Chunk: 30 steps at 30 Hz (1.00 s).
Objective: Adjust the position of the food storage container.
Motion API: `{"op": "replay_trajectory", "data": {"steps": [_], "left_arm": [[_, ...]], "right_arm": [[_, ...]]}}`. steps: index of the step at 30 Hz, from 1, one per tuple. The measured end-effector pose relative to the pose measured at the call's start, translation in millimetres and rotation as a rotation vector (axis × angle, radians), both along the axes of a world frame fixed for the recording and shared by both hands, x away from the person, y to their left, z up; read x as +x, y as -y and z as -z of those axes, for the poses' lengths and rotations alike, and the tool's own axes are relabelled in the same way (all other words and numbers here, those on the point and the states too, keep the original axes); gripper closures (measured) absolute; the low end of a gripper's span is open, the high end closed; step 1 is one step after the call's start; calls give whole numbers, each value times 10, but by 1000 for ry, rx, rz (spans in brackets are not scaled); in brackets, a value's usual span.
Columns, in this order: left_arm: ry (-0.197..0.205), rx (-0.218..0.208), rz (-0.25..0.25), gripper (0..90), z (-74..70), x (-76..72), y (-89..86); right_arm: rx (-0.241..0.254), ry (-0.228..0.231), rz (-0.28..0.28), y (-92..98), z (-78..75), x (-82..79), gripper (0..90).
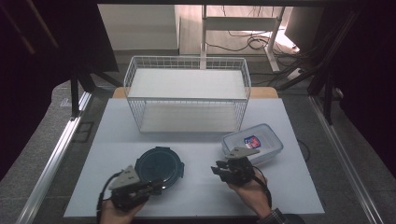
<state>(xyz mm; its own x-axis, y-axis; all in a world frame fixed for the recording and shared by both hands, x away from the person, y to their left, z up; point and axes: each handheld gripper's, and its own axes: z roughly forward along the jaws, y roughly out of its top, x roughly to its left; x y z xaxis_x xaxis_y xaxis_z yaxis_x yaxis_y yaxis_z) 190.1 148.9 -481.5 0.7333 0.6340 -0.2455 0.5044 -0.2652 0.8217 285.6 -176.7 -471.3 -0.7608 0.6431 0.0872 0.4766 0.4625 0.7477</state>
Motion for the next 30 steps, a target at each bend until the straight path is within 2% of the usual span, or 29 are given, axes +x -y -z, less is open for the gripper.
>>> {"op": "replay_trajectory", "data": {"steps": [1, 2, 3, 4, 5, 6, 7, 8, 9, 12, 15, 17, 18, 20, 22, 23, 24, 26, 28, 29, 30], "left_arm": [[-22, -4, 21, 899, 41, 17, 90], [-32, 11, 27, 899, 79, 33, 176], [-40, 69, 16, 900, 147, 66, 324], [-40, 69, 16, 900, 147, 66, 324], [-38, 130, -24, 900, 191, 96, 393], [-47, 151, -51, 900, 218, 124, 392], [-70, 125, -43, 900, 238, 149, 364], [-70, 125, -43, 900, 238, 149, 364], [-98, 99, -36, 900, 248, 170, 341], [-69, 139, -67, 900, 238, 156, 345], [-95, 108, -106, 900, 275, 250, 163], [-98, 107, -121, 900, 275, 277, 103], [-98, 109, -161, 900, 279, 334, -8], [-109, 101, -178, 900, 277, 375, -58], [-97, 109, -176, 900, 260, 379, -25], [-77, 97, -147, 900, 191, 389, 78], [-77, 97, -147, 900, 191, 389, 78], [-27, 144, -130, 900, 77, 454, 278], [-12, 195, -146, 900, 17, 555, 416], [-7, 253, -181, 900, 12, 685, 502], [-7, 253, -181, 900, 12, 685, 502]], "right_arm": [[-2, 19, 24, 85, -16, 2, 608], [-2, 19, 24, 85, -16, 2, 608], [-1, 31, 49, 163, -29, 11, 578], [-1, 31, 49, 163, -29, 11, 578], [7, 35, 67, 222, -40, 20, 559], [10, 35, 71, 241, -44, 23, 554], [11, 37, 76, 265, -48, 25, 550], [11, 37, 76, 265, -48, 25, 550], [10, 37, 81, 291, -48, 31, 545], [14, 35, 86, 311, -46, 37, 544], [10, 40, 90, 327, -47, 37, 538], [8, 41, 92, 341, -46, 40, 537], [10, 39, 94, 350, -46, 44, 536], [12, 36, 99, 367, -48, 53, 531], [14, 36, 99, 375, -51, 58, 528], [19, 36, 105, 390, -61, 72, 522], [19, 36, 105, 390, -61, 72, 522], [22, 36, 108, 399, -67, 84, 515], [20, 36, 111, 408, -71, 87, 511], [17, 42, 111, 418, -80, 78, 508], [17, 42, 111, 418, -80, 78, 508]]}}
